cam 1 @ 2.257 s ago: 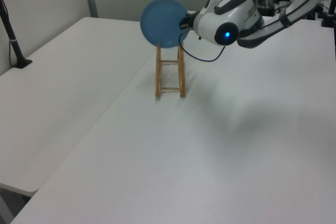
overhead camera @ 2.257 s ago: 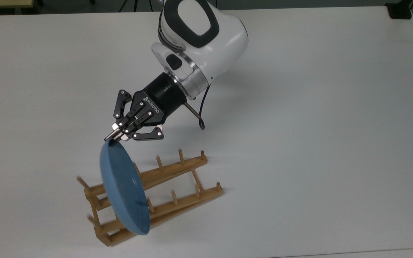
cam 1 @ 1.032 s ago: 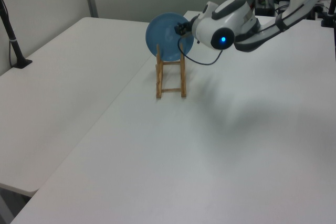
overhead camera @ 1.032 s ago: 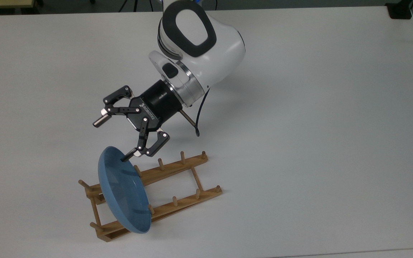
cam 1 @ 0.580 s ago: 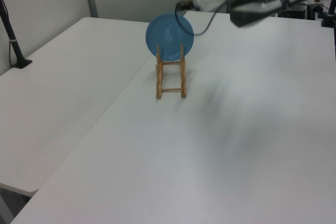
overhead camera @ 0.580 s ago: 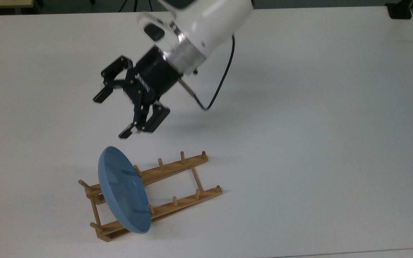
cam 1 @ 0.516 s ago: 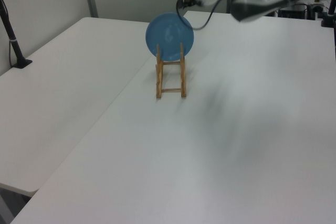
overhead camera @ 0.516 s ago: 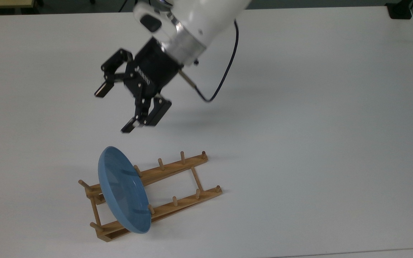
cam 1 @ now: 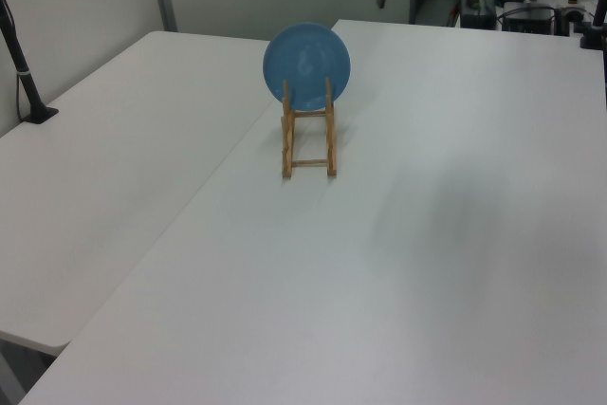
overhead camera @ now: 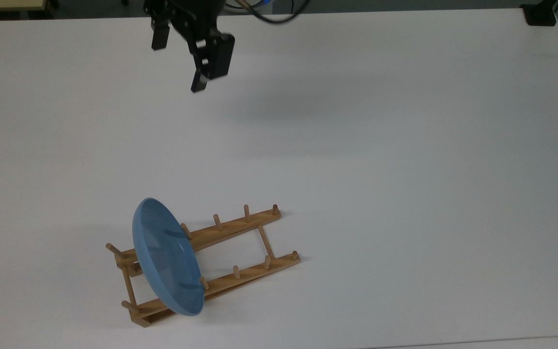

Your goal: Place plate in plate rack

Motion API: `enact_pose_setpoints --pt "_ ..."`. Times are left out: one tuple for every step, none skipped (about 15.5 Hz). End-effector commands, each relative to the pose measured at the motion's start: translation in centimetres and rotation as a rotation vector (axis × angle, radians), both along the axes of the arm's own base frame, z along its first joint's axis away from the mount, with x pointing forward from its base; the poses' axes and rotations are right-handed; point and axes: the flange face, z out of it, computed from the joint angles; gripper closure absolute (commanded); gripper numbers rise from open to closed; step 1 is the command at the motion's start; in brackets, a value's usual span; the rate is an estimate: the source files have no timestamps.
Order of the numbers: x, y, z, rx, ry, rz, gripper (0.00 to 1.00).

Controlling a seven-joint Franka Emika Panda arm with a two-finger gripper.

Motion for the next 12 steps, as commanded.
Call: enact_pose_setpoints --pt "-3.6 -3.4 1.9 0.146 0.101 0.126 0.0" --pt "-4.4 -4.4 2.2 0.17 0.132 0.198 0.0" --pt "-5.1 -5.3 2.6 0.188 0.146 0.288 0.0" --pt "-5.7 -5.9 3.1 0.182 0.155 0.377 0.0" --pt "-6.0 -6.5 3.2 0.166 0.171 0.451 0.0" --pt "-6.1 -7.1 3.3 0.151 0.184 0.506 0.0" --pt "-6.2 -7.4 3.3 0.137 0.199 0.567 0.0" --pt "-6.1 -7.5 3.0 0.123 0.217 0.627 0.0" --pt "-6.2 -7.6 2.7 0.114 0.235 0.678 0.0" --pt "-6.3 -8.2 2.4 0.109 0.245 0.703 0.0" --pt "-6.3 -8.4 2.3 0.103 0.256 0.723 0.0" --pt "-6.5 -8.4 2.2 0.1 0.276 0.758 0.0"
